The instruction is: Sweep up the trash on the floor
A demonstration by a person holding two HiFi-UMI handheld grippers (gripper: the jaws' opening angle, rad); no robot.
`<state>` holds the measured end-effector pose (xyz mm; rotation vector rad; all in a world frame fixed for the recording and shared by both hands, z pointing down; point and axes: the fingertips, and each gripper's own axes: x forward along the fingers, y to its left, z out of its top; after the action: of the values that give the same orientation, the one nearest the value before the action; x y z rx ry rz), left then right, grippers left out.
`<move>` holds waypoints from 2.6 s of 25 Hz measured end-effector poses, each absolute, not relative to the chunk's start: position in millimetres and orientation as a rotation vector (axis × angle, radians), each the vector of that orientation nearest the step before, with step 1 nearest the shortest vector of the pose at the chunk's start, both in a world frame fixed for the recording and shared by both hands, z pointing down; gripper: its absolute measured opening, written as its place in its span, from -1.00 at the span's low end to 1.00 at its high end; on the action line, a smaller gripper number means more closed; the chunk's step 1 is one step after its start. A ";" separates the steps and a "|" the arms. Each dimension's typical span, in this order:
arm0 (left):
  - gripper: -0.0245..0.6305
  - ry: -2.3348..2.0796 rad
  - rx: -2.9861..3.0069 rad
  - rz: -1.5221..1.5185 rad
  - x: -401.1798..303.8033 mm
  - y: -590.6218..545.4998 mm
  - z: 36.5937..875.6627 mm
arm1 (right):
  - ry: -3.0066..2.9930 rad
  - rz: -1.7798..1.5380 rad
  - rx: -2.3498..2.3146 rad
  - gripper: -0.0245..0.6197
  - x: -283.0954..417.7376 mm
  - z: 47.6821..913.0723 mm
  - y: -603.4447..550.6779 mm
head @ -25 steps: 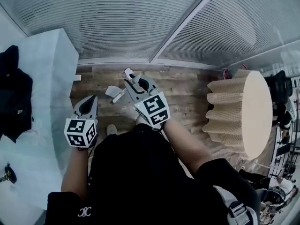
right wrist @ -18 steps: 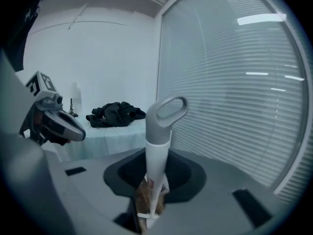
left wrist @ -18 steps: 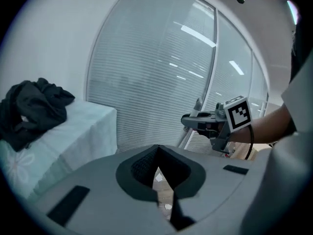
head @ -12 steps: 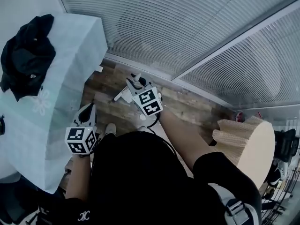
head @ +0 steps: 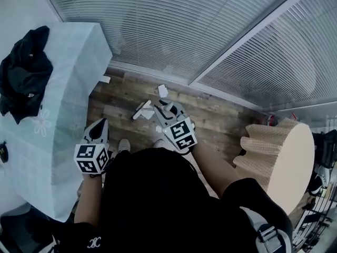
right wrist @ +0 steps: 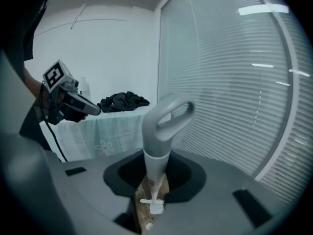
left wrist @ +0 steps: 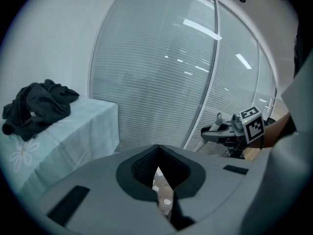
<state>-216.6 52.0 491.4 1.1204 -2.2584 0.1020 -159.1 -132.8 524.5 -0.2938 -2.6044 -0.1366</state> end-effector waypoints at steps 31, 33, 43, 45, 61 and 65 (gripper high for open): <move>-0.94 -1.937 1.629 0.240 -220.2 -151.6 509.3 | -2.691 -0.001 0.094 -0.61 -153.2 486.3 -261.9; -0.94 -1.921 1.663 0.234 -246.2 -158.0 507.5 | -2.701 0.006 0.148 -0.61 -178.6 470.3 -272.3; -0.94 -1.833 1.766 0.213 -352.3 -179.4 513.1 | -2.716 -0.020 0.364 -0.61 -278.4 439.5 -306.9; -0.94 -1.802 1.787 0.222 -361.8 -182.6 516.8 | -2.665 0.005 0.437 -0.61 -281.8 458.5 -312.0; -0.94 -1.483 2.038 0.371 -355.7 -228.4 528.3 | -2.464 0.128 0.795 -0.62 -222.6 517.8 -308.6; -0.94 -1.395 2.088 0.397 -333.2 -235.3 536.0 | -2.427 0.127 0.898 -0.62 -186.7 510.9 -310.6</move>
<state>-333.2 -235.3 536.0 2.0882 -1.3947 0.3969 -186.7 -310.6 510.9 0.8978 -2.4275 0.1275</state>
